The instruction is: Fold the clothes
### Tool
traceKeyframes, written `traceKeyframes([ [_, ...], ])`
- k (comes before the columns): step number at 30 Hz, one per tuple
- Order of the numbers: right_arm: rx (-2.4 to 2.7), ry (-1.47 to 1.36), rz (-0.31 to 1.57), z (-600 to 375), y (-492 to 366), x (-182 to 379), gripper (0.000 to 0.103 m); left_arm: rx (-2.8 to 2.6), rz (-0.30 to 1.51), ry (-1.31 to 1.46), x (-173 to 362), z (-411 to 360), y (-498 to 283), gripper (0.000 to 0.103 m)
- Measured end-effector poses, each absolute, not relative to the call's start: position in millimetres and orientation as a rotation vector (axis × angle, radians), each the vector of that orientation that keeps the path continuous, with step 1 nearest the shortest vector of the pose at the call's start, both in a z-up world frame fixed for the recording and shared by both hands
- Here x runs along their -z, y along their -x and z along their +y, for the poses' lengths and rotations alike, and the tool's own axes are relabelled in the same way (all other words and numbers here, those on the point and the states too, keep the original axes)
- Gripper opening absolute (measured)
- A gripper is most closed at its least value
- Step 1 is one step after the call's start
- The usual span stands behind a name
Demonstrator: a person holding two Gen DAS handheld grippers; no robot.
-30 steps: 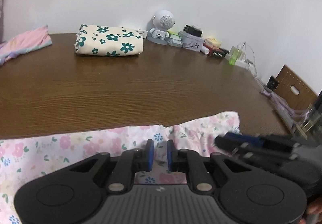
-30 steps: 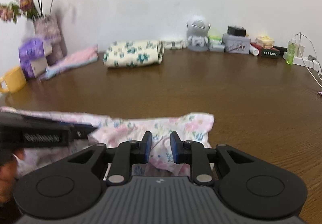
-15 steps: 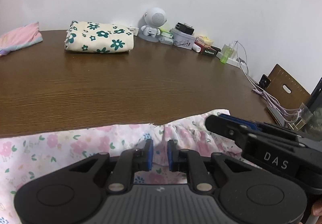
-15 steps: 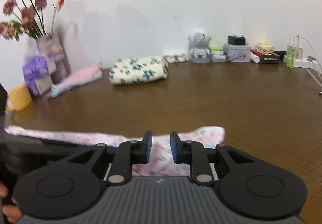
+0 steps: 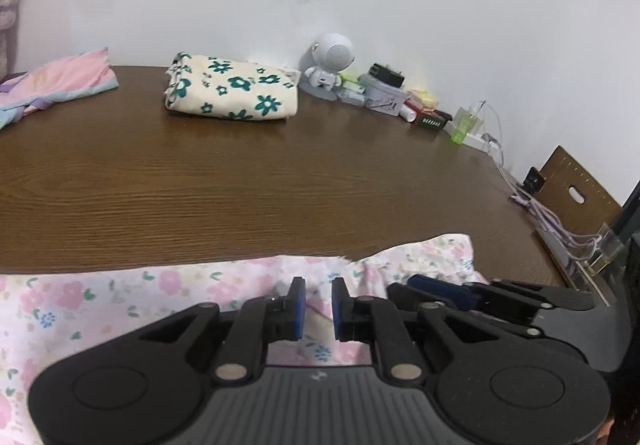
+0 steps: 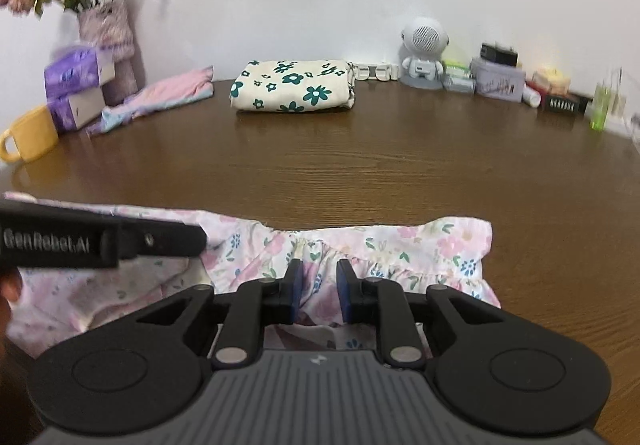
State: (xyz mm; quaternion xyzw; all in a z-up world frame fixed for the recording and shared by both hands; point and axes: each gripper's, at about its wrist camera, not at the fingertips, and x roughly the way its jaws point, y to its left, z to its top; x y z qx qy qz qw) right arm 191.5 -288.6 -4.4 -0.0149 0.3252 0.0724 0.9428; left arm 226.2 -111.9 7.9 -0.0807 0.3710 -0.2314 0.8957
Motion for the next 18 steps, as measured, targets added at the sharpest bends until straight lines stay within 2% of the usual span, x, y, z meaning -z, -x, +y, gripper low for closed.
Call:
traceKeyframes([
  [9, -0.175, -0.1, 0.607, -300.2, -186.1, -10.3, 0.019, 0.479, 0.78, 0.139, -0.6, -114.6, -226.4, 0.011],
  [18, -0.148, 0.002, 0.655, -279.5, -190.3, 0.8, 0.019, 0.472, 0.785, 0.175, -2.3, -103.1, -225.9, 0.011],
])
